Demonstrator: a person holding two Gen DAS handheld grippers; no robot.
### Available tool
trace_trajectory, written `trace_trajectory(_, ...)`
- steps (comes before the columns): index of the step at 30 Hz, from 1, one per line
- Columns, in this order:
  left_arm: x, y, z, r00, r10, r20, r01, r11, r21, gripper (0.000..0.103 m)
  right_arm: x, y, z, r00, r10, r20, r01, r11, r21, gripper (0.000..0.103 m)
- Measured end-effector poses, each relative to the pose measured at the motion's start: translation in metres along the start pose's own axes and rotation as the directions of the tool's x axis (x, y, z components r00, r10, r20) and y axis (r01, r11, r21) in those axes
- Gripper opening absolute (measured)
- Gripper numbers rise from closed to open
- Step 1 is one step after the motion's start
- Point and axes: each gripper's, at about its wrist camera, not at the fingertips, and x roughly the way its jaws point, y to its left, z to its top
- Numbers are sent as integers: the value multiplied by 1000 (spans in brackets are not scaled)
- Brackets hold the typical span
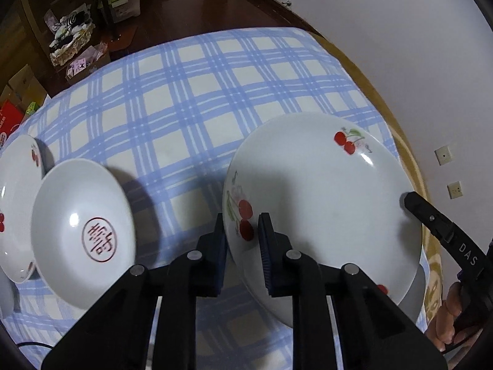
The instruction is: Organize plates and bowls
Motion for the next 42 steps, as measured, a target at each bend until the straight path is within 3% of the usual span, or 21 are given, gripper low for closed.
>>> trace_trajectory(11,-55,13,-19,1000,-6,29,6,1000,13,18,-27,17,-17,999,44,-2,-44,998,-33,5)
trace_trajectory(18,-111,41,-46,997,-12,72,13,1000,-22,18,-58,58,-35,995,94,22,-90,987,-133,6)
trace_trajectory(21,-128,58,-64,996,22,81,-20,999,-31,16,-68,78,-47,993,119,19,-114,977,-180,6)
trace_trajectory(33,-169,113,-131,991,38,126,-17,987,-162,16,-91,132,-105,992,129,-10,-126,945,-303,6)
trace_trajectory(42,-173,132,-177,994,54,96,-35,982,-186,16,-99,153,-143,994,101,-46,-111,909,-403,7)
